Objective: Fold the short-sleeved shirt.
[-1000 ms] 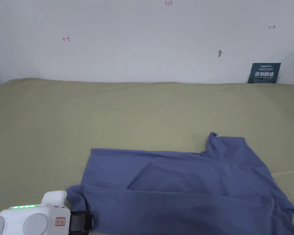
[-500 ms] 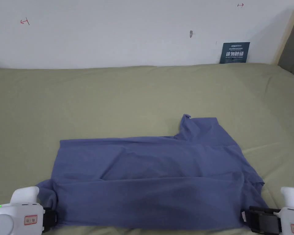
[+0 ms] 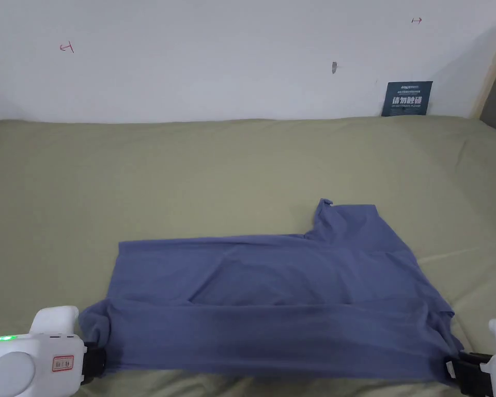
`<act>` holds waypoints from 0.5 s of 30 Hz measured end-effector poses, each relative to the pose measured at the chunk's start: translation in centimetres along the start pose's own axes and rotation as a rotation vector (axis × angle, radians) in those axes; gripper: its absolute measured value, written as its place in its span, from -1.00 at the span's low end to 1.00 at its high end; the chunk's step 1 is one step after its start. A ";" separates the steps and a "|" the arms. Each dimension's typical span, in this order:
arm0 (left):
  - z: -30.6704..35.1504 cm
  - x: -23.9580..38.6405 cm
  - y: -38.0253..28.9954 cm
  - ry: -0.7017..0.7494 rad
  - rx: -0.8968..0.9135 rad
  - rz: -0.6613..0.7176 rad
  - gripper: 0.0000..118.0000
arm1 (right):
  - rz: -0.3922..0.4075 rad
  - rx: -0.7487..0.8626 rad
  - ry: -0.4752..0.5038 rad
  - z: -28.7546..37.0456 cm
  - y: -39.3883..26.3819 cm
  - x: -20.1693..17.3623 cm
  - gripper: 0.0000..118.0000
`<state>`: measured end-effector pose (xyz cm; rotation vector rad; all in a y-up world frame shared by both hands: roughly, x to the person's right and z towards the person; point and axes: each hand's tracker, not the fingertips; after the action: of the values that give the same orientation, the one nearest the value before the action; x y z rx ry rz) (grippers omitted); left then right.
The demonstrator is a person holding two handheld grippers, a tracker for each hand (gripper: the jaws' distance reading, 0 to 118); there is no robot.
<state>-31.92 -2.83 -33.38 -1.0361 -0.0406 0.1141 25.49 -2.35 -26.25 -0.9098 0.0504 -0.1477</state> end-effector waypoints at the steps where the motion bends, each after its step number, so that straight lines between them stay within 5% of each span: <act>1: 0.6 0.0 -0.3 0.001 0.001 -0.005 -0.86 | 0.001 0.010 0.003 0.7 -0.1 -0.1 -0.94; 15: 7.9 -2.9 -11.6 -0.031 -0.032 0.050 -0.85 | 0.049 -0.050 0.029 7.2 -8.2 -0.9 -0.93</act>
<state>-34.61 -2.22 -19.33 -1.0672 -0.0446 0.1756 24.47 -1.57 -15.38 -0.9557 0.1036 -0.1146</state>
